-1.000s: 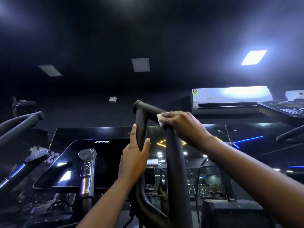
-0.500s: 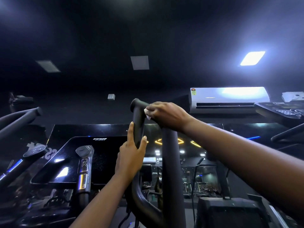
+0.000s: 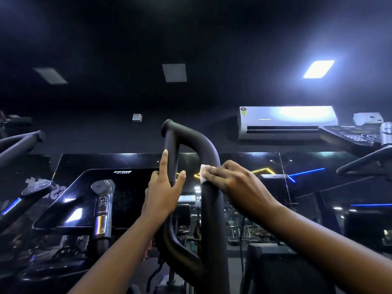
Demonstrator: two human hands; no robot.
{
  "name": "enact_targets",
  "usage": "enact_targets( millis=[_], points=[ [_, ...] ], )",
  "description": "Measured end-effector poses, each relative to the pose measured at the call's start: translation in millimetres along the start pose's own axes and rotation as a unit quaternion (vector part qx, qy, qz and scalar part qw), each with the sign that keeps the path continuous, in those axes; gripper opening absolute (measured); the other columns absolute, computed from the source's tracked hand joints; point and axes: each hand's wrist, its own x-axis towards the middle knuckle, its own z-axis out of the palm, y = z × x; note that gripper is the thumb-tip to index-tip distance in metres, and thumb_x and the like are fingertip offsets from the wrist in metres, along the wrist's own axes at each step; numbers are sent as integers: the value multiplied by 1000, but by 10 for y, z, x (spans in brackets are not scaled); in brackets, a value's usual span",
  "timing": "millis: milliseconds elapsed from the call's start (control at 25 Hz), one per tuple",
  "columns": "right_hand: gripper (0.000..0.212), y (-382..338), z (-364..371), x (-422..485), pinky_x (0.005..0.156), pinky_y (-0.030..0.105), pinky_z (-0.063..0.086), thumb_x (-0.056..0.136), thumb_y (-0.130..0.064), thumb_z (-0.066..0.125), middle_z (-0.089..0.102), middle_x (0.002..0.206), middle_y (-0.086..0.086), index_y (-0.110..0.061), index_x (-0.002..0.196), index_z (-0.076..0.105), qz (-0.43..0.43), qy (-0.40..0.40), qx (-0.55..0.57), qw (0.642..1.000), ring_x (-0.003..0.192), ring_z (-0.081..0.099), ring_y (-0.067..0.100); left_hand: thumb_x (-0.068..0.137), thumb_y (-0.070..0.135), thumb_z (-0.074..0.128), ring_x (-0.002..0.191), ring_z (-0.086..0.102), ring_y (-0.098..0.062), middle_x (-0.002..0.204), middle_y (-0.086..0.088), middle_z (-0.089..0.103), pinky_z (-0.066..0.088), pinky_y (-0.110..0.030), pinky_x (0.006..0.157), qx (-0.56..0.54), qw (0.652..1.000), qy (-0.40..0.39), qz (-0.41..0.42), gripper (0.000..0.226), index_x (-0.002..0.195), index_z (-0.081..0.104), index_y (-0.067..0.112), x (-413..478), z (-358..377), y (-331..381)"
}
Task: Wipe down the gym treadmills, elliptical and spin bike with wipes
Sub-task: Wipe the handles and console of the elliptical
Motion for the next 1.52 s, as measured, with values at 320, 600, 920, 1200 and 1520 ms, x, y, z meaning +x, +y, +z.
enact_targets(
  millis=[320,600,920,1200,1520],
  points=[
    [28,205,10,111,78,20,49,78,1,63,71,103,3,-12,101,73,136,83,163,974,87,67,19,94,47,44,78,49,-11,109,-6,42,40,-24,68,42,999,-31,15,70,147,-3,47,-199,-49,-39],
    [34,111,271,50,89,20,48,73,10,64,71,102,3,-9,99,73,286,132,271,910,97,65,10,95,44,45,72,40,0,111,-6,45,31,-19,60,42,999,-13,10,68,147,3,46,-218,-30,-30],
    [34,-706,95,-671,89,12,47,77,3,69,66,111,2,-9,109,66,323,150,316,879,105,59,2,96,38,45,72,46,-2,118,-7,40,32,-14,62,45,999,-22,-9,68,148,1,44,-648,-46,-25],
    [30,-1300,-157,-1189,92,13,46,80,-16,59,64,113,-7,-15,109,66,316,131,315,885,103,60,1,96,33,49,73,41,-1,116,-2,35,34,-2,60,25,999,-22,-24,73,148,-3,41,-1032,-7,-24],
    [33,-919,-281,-838,89,29,53,74,7,69,68,108,11,-4,105,69,295,81,282,909,98,65,21,90,55,47,85,67,-24,127,-23,55,57,-32,66,-313,915,2,-256,73,149,8,35,-1572,266,-86]
  ],
)
